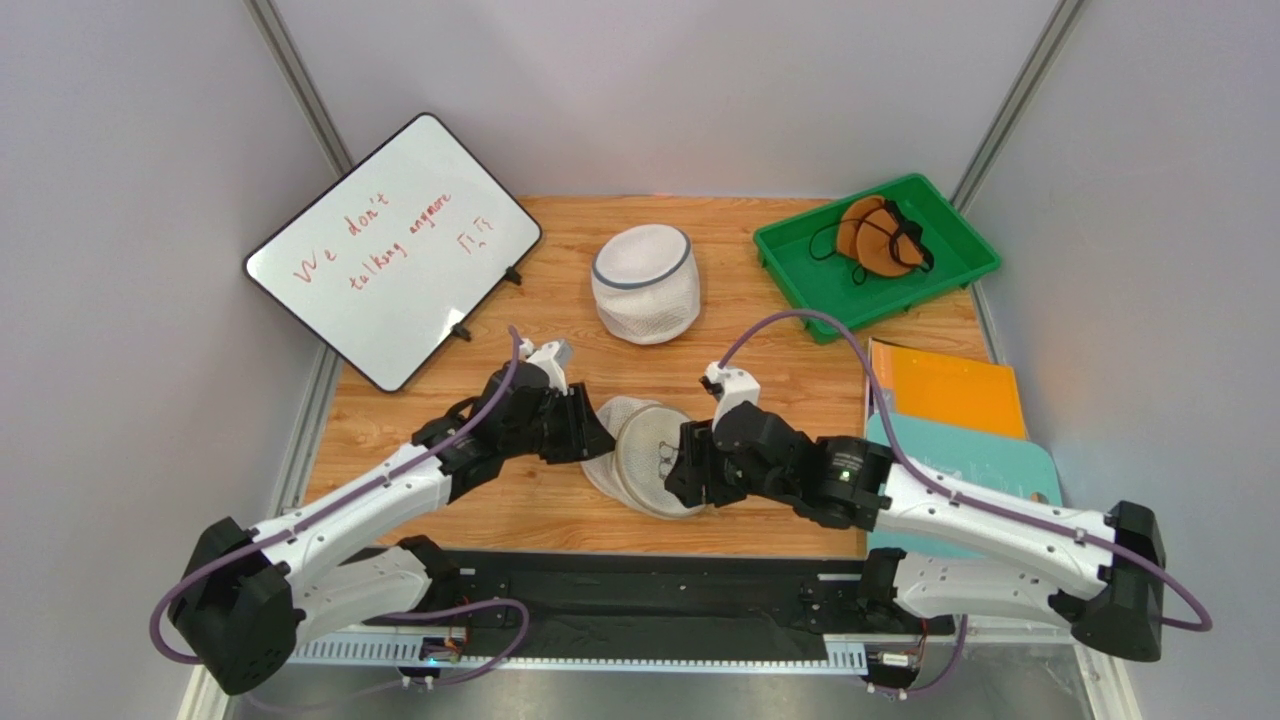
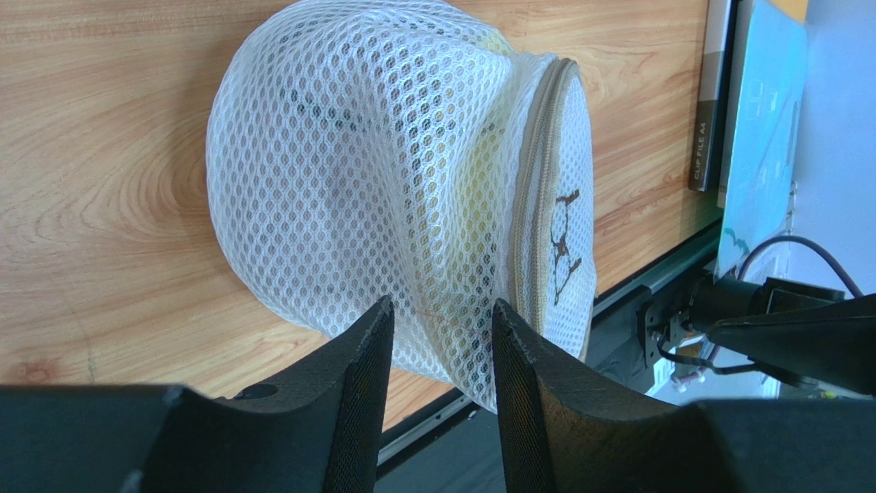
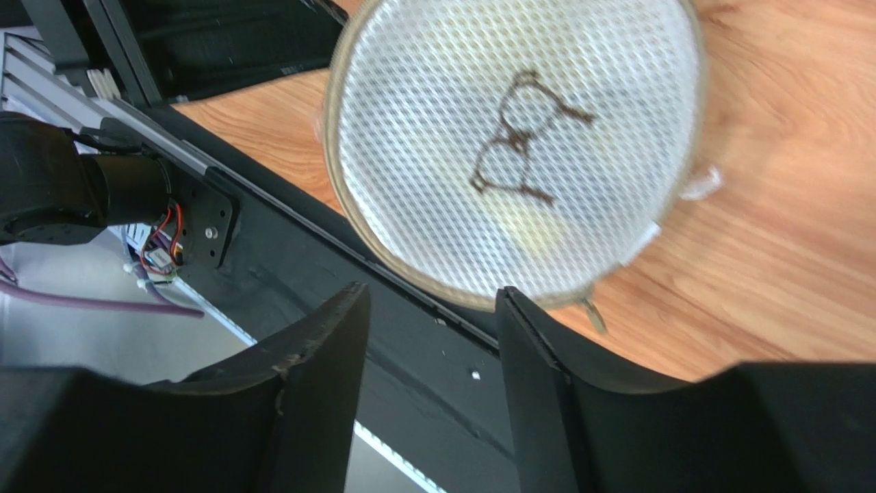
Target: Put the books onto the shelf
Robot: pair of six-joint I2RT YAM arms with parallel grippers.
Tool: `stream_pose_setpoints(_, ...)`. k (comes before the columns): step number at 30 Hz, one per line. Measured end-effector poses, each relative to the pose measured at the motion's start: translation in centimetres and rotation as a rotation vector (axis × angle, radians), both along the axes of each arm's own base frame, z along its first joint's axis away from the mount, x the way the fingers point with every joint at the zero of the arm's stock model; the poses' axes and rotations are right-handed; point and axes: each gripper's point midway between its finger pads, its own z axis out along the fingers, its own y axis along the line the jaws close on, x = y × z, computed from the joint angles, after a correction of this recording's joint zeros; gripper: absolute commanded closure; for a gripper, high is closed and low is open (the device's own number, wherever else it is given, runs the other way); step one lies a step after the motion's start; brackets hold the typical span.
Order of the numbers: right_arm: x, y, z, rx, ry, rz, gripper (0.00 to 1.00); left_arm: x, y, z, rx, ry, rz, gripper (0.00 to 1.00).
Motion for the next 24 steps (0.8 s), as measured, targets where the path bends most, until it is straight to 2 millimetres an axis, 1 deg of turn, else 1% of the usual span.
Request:
stream_pose_setpoints(6,1.3,3.9,-1.2,-0.024,-0.002,0.057,0.51,-0.2,0.1,0.2,-0.009,-0.005,-0.001,0.54)
stream_pose_setpoints(12,2.2,6.5,-1.7,-0.034,-0.023,0.105,0.56,-0.2,0.1,0.4,-0.016,-0.011,-0.001,0.54)
stream_pose_setpoints(14,2.4,7.1,-1.7,-0.034,-0.031,0.116,0.57,-0.2,0.1,0.4,-0.016,-0.011,-0.001,0.53)
stream_pose_setpoints(16,2.6,7.5,-1.9,-0.038,-0.034,0.125,0.61,-0.2,0.1,0.4,-0.016,-0.011,-0.001,0.54)
stream_pose_setpoints(17,2.6,7.7,-2.1,-0.041,-0.034,0.128,0.67,-0.2,0.1,0.4,-0.016,-0.011,-0.001,0.54)
stream_pose_setpoints(20,2.6,7.8,-2.6,-0.056,-0.029,0.139,0.82,-0.2,0.1,0.4,-0.016,-0.011,-0.001,0.54)
stream_pose_setpoints(22,2.6,7.9,-2.8,-0.059,-0.027,0.143,0.82,-0.2,0.1,0.4,-0.016,-0.011,-0.001,0.54)
stream_pose_setpoints(24,2.6,7.9,-2.8,-0.058,-0.028,0.142,0.80,-0.2,0.1,0.4,-0.015,-0.011,-0.001,0.54)
